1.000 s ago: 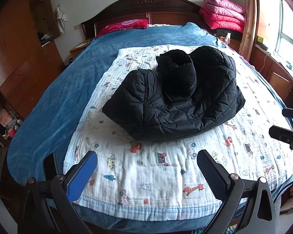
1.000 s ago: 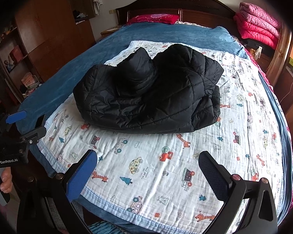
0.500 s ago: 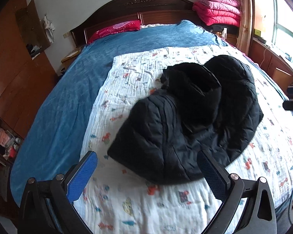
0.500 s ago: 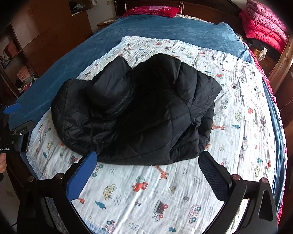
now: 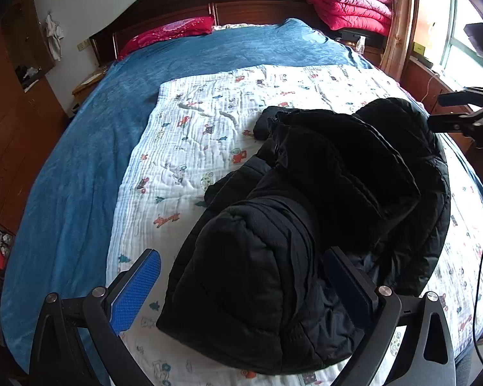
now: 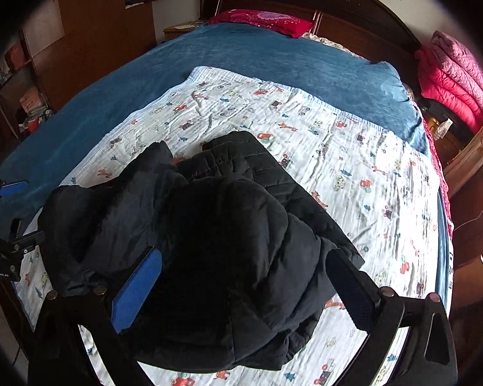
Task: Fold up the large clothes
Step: 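Grasp the black jacket's shoulders with both grippers and lift it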
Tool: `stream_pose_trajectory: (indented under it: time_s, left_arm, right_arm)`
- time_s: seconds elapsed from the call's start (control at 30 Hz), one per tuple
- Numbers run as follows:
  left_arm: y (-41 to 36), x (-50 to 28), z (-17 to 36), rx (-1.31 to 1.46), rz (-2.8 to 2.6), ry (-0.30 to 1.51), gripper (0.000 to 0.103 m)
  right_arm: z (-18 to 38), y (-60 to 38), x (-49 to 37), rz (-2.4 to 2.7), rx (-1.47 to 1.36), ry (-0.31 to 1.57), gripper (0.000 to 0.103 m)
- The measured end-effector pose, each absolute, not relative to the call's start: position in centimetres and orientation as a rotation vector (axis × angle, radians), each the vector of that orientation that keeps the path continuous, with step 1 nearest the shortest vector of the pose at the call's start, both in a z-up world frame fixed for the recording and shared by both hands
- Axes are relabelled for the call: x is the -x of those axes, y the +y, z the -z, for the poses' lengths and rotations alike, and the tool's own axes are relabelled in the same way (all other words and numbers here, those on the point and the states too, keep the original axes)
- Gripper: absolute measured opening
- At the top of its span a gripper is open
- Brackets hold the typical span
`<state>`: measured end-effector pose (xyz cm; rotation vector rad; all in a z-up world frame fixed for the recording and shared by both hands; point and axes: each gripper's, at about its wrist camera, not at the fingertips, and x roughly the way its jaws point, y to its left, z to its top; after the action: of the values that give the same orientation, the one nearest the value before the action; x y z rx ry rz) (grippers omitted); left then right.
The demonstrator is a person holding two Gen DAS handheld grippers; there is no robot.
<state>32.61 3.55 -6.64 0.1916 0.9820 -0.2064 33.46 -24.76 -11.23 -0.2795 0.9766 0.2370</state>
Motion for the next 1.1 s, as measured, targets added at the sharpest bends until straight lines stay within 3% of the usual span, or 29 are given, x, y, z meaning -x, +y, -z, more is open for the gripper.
stream_pose_trajectory:
  time_s: [0.1,0.23,0.3,0.37,0.4,0.47,0.6,1.1]
  left_arm:
    - [4.1,-33.9,7.7,-0.158,0.226,1.003,0.101]
    - [4.5,-35.8,9.4,-0.085,0.298,1.068,0.073]
    - [4.7,-36.2,10.1,-0.068,0.300,1.074,0.059]
    - [4.8,-35.9,10.3,-0.066,0.305,1.071,0.043]
    - [4.8,-35.6,10.3,-0.067,0.306,1.066,0.041]
    - [4.9,-34.8,10.2,-0.058,0.313,1.059,0.033]
    - [5.2,-31.8,8.7,-0.056,0.325,1.026,0.029]
    - [5.7,-15.0,4.3,-0.074,0.409,0.902,0.028]
  right_arm:
    - [12.4,-24.1,-35.5,-0.231,0.296,1.011,0.103]
    - [13.9,-23.4,-37.0,-0.201,0.318,1.059,0.090]
    - [14.6,-23.4,-37.0,-0.176,0.346,1.077,0.070]
    - [14.4,-23.5,-36.6,-0.169,0.355,1.077,0.057]
    - [14.0,-23.8,-36.0,-0.176,0.351,1.067,0.049]
    - [13.2,-24.1,-35.0,-0.183,0.343,1.050,0.044]
    - [11.0,-24.9,-31.6,-0.201,0.326,0.996,0.037]
    - [8.0,-30.5,-16.3,-0.227,0.188,0.853,0.034]
